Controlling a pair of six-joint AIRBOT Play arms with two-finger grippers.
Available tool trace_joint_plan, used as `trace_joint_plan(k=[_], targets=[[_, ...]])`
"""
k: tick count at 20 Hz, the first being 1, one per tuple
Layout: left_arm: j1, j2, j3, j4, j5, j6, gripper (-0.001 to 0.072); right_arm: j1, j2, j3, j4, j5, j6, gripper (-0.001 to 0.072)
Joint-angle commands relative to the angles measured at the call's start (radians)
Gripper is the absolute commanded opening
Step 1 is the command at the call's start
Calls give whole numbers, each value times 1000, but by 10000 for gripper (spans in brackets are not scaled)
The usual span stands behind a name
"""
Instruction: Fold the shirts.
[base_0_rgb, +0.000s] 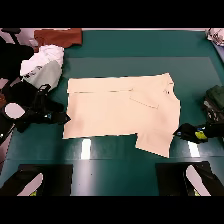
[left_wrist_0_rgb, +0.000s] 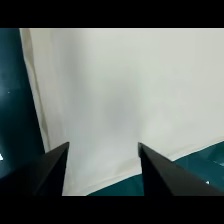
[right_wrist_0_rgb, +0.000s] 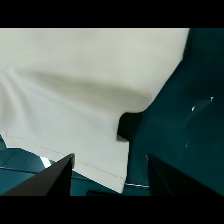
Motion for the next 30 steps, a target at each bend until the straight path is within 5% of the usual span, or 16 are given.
trace_joint_plan(k=[1,13,15,18,28,29,30], targets=[[0,0,14,1,24,-2,520,0,-35,-4,-8,2,9,521],[0,0,14,0,27,-29,519,61,-60,-155,150,-198,-10,495],[0,0,14,0,28,-45,519,86,-25,-156,165,-247,13,390],[0,0,18,-7,27,-51,519,94,5,-156,274,-291,16,30],[0,-20,30,129,23,-106,521,100,-131,58,382,-131,6,19],[0,-49,31,129,0,-101,538,120,-157,74,380,-129,-2,19],[0,-89,32,126,-43,-91,672,146,-174,87,380,-131,-3,19]])
